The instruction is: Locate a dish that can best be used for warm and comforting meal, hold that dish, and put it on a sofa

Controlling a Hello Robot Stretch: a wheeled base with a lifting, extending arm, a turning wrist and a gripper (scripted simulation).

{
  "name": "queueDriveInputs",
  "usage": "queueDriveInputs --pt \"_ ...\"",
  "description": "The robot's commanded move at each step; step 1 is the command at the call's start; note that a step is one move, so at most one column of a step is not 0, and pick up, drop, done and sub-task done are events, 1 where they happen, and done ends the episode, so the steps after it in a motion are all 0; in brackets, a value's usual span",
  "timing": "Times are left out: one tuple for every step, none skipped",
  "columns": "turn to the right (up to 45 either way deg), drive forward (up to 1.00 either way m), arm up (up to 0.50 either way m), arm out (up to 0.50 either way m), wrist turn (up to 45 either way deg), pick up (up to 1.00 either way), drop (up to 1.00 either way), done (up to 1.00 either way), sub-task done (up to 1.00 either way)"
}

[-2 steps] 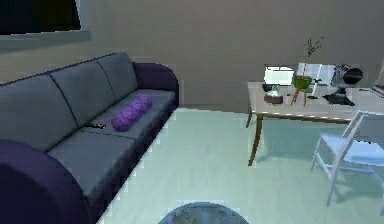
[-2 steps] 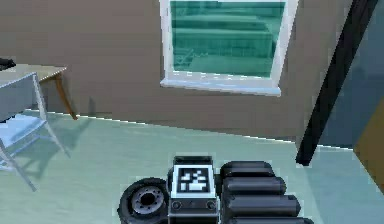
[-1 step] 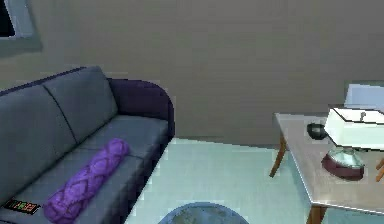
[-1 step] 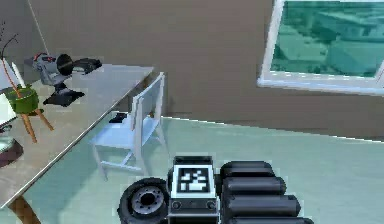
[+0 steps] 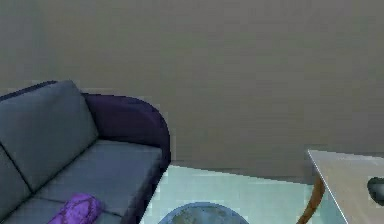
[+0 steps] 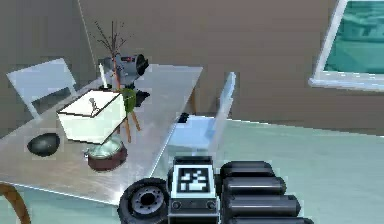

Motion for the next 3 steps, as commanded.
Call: queueDriveInputs --pt "45.0 0.00 0.00 0.00 0.0 0.00 0.00 0.00 0.00" --pt "45.0 0.00 0.00 0.00 0.0 0.00 0.00 0.00 0.00" --pt "45.0 0.00 0.00 0.00 0.0 0.00 0.00 0.00 0.00"
